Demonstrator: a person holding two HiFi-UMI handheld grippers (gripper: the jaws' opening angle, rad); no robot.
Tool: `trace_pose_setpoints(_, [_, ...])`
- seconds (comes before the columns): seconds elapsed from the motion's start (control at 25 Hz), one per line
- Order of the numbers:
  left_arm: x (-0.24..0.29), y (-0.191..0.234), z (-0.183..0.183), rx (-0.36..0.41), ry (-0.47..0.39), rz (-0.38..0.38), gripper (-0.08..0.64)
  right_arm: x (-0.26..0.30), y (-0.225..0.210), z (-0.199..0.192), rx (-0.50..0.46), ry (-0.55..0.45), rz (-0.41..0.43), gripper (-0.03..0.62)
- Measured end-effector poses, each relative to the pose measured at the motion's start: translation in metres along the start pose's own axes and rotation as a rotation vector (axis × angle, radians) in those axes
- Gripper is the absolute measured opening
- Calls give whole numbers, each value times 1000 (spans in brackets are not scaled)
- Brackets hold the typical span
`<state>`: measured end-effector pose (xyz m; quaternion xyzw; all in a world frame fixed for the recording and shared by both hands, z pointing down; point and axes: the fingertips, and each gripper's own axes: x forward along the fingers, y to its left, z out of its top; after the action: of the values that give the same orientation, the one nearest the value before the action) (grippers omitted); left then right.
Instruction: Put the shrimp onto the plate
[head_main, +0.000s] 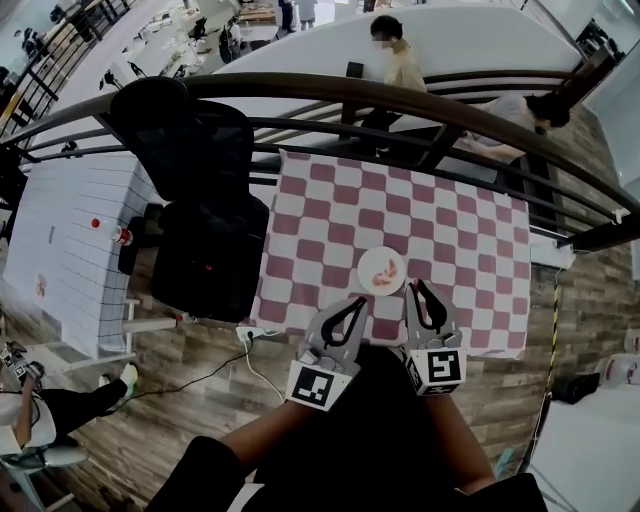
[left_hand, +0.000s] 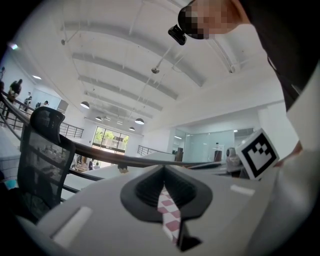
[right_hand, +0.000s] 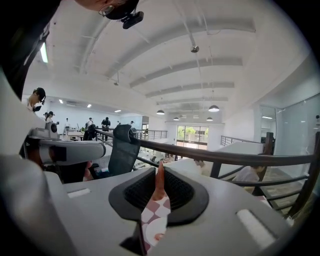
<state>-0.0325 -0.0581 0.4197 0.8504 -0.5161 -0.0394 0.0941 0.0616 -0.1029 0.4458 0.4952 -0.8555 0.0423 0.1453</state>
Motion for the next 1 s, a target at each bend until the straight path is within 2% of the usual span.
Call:
trace_pose_setpoints(0.36, [41,40,-2,-1,16,92,9,76,-17,-52,2,161,112,52])
trace_pose_setpoints(1.0, [85,83,-13,-5,62,270,9,154,-25,-162,-116,389,306,52])
